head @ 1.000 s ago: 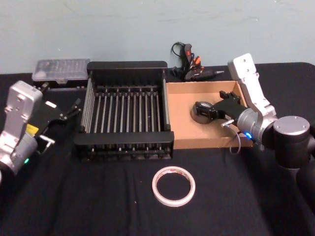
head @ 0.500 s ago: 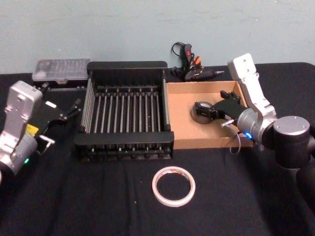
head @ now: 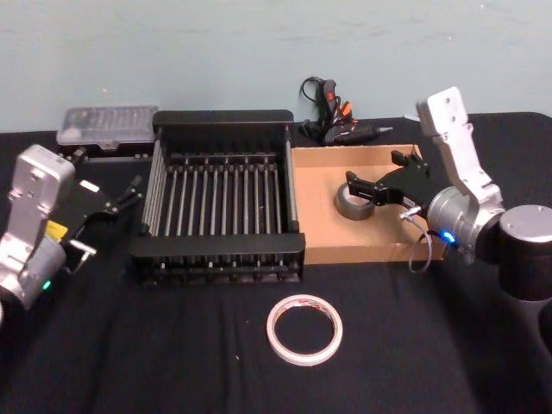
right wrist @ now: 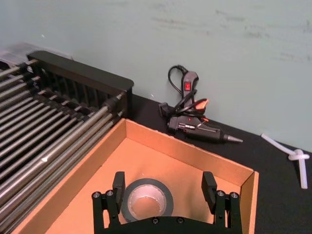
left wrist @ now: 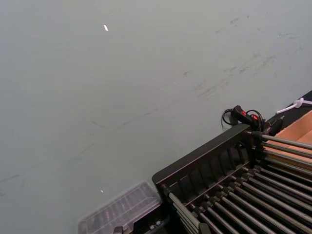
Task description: Pick up the white tape and place it into the black box , Pick up the silver tape and place it into the brown box.
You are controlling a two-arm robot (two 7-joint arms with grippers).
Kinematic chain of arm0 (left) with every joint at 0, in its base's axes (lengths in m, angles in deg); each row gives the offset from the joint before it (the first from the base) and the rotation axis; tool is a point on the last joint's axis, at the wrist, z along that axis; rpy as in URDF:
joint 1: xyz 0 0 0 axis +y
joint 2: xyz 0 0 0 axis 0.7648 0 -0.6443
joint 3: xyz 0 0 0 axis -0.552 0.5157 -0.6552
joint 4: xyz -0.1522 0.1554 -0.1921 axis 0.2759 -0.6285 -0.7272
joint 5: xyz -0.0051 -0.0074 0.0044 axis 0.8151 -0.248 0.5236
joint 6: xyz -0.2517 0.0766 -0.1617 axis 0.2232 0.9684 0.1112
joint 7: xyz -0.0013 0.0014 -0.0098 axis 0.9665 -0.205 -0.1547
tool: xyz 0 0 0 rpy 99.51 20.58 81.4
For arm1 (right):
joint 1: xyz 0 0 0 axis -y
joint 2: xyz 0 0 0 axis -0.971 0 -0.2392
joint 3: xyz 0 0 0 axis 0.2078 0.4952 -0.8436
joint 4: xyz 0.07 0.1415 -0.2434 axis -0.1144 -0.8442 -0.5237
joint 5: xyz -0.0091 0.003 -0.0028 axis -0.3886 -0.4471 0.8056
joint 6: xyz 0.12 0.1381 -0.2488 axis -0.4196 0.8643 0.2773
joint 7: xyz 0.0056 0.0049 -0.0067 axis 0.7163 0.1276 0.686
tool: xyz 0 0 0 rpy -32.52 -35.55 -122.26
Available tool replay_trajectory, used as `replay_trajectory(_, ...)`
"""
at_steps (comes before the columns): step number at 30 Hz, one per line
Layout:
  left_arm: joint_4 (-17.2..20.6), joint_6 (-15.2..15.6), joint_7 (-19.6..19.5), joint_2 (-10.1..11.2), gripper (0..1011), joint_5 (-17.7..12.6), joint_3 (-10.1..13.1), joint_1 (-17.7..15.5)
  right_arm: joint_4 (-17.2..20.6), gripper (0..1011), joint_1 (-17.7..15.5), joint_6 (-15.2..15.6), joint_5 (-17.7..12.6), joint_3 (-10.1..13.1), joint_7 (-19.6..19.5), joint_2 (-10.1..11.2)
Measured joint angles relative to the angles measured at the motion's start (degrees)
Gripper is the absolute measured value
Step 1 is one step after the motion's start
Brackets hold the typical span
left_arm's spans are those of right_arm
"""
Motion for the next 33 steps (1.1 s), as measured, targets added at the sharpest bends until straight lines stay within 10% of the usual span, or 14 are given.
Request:
replay_trajectory(16, 0.00, 0.00, 0.00, 0.00, 1001, 0.00, 0.00, 0.00, 14.38, 1002, -10.22, -4.90, -4.47, 0.80, 6.70, 8.11)
replay_trajectory(33, 0.00, 0.00, 0.00, 0.00, 1001, 0.00, 0.00, 0.00, 21.44, 1002, -21.16, -11.99, -8.24, -0.21, 11.56, 15.53)
